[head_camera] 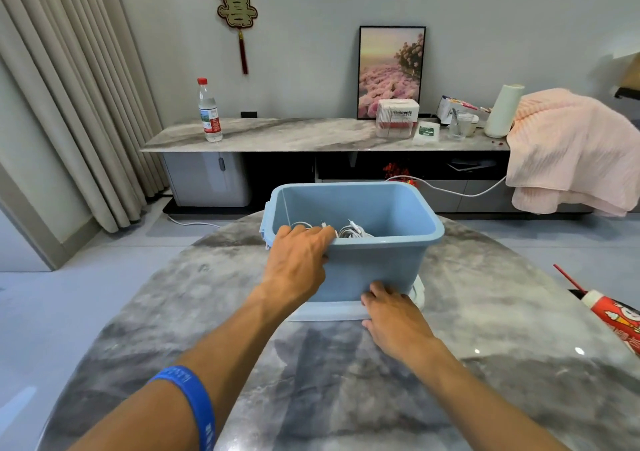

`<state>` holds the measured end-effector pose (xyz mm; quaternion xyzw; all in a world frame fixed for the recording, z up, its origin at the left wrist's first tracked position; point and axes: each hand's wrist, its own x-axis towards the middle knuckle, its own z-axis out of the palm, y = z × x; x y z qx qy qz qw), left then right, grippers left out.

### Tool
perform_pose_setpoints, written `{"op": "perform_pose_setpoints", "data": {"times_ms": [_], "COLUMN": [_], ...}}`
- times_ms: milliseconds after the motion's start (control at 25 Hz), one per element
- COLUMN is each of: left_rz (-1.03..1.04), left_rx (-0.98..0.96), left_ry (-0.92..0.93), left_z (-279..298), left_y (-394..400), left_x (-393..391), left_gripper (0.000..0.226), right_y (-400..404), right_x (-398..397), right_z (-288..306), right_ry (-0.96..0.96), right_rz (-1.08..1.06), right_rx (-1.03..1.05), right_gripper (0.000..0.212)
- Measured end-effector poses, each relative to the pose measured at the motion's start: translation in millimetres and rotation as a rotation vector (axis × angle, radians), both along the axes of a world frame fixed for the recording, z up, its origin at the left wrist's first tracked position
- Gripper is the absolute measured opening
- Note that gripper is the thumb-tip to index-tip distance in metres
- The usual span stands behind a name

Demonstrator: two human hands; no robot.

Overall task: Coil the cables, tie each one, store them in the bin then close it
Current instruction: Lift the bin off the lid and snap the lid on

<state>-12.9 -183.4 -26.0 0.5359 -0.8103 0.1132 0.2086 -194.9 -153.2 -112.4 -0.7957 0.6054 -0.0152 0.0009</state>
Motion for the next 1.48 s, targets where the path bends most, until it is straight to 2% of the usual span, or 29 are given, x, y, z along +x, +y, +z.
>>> {"op": "perform_pose_setpoints", "data": {"times_ms": [200, 320, 400, 520, 600, 680, 760, 840, 880, 960, 1040, 1080, 1120, 1160, 1280, 1400, 1480], "left_rz": [-0.066, -0.064, -0.064, -0.053, -0.027, -0.032, -0.05, -0.073, -0.14, -0.309, -0.22, -0.111, 0.012, 0.13, 0.23, 0.285, 0.319], "left_rx": [-0.04, -0.091, -0.146, -0.212, -0.198, -0.141, -0.057, 0.012, 0.012, 0.018, 0.2, 0.236, 0.262, 0.318, 0.613, 0.57, 0.534], "left_ry": [0.095, 0.272, 0.308, 0.205, 0.14, 0.095, -0.006, -0.083, -0.043, 0.244, 0.753, 1.022, 1.208, 1.276, 1.14, 1.285, 1.325], "left_z": [3.6, 44.8, 78.7, 102.6, 91.6, 63.2, 26.4, -8.5, -19.1, -13.7, 13.9, 24.8, 29.6, 29.0, 15.5, 9.6, 12.3], "left_y": [30.8, 41.0, 45.8, 65.6, 79.2, 96.3, 114.3, 132.2, 136.9, 139.8, 141.4, 141.1, 140.1, 139.4, 144.9, 134.7, 130.5], "left_x": [-0.9, -0.6, 5.2, 17.0, 31.0, 44.8, 50.3, 46.8, 44.5, 40.2, 48.4, 56.3, 66.1, 74.2, 74.5, 68.7, 68.7], "left_gripper": [0.024, 0.019, 0.019, 0.018, 0.02, 0.031, 0.043, 0.045, 0.042, 0.043, 0.039, 0.035, 0.03, 0.028, 0.036, 0.031, 0.016], "right_y": [48.3, 80.9, 95.2, 106.1, 111.8, 118.2, 122.9, 127.3, 129.2, 133.4, 136.1, 136.6, 136.8, 135.7, 127.1, 122.3, 122.3], "right_x": [-27.3, -56.8, -83.4, -125.7, -149.5, -168.6, -176.7, -166.7, -156.4, -126.8, -90.9, -72.0, -53.6, -37.4, -17.6, -24.3, -30.9], "right_z": [-8.4, -2.9, 6.4, 35.7, 57.5, 76.0, 91.3, 110.6, 121.0, 142.0, 152.5, 150.4, 144.6, 136.8, 119.6, 117.9, 116.4], "right_ry": [-0.011, 0.022, 0.067, -0.061, -0.212, -0.355, -0.46, -0.524, -0.539, -0.499, -0.394, -0.343, -0.297, -0.259, -0.236, -0.396, -0.573], "right_rz": [0.064, 0.04, -0.004, -0.201, -0.333, -0.442, -0.462, -0.359, -0.276, -0.067, 0.14, 0.224, 0.285, 0.322, 0.328, 0.297, 0.231], "right_rx": [-0.005, 0.043, 0.071, 0.036, 0.003, -0.074, -0.163, -0.214, -0.216, -0.199, -0.162, -0.133, -0.11, -0.099, -0.105, -0.035, 0.005], "right_gripper": [0.024, 0.019, 0.019, 0.011, 0.008, 0.01, 0.011, 0.012, 0.013, 0.014, 0.013, 0.012, 0.012, 0.013, 0.014, 0.017, 0.013]}}
